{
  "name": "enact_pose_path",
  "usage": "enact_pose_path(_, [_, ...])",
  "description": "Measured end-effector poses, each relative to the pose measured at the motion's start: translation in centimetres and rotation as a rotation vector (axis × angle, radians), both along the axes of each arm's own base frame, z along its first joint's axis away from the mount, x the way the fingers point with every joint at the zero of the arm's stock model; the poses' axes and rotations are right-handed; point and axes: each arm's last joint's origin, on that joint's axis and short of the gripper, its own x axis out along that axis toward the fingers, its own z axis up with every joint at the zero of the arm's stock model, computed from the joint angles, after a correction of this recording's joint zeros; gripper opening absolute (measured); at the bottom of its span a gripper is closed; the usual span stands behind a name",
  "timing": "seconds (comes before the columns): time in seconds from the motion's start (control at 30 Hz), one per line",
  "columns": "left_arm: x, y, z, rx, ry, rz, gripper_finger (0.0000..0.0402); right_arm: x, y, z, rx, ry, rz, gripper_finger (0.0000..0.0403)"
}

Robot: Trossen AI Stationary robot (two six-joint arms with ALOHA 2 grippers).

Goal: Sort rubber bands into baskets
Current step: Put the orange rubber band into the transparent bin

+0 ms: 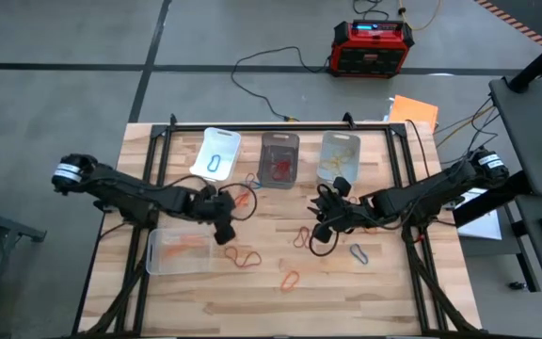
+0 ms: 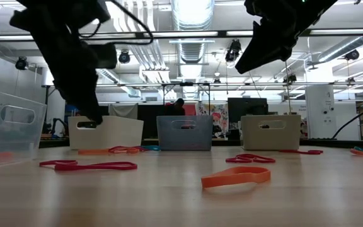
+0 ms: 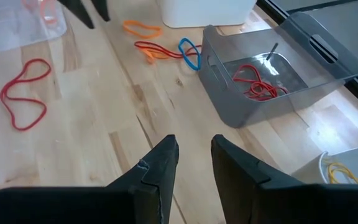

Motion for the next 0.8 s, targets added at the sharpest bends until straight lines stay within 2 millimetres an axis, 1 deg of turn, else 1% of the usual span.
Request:
enact_pose_path(0.17, [0.0, 1.5, -0.6, -0.002, 0.057, 0.06, 0.0103, 0.0, 0.0, 0.0, 0.003, -0.007, -0.001, 0.0097])
enact_pose_path(0.33, [0.2, 2.3, -1.5, 0.003, 0.11, 0.093, 0.0103, 0.0, 0.0, 0.0, 0.003, -0.008, -0.001, 0.0103])
enact_pose_path(0.63, [0.3, 2.8, -4.1, 0.039, 0.265, 0.117, 0.0103, 0.1, 0.0, 0.1, 0.005, -0.015, -0.002, 0.0098])
enact_pose_path(0.8, [0.5, 2.8, -4.4, 0.046, 0.284, 0.115, 0.0103, 0.1, 0.0, 0.1, 0.007, -0.022, -0.002, 0.0092])
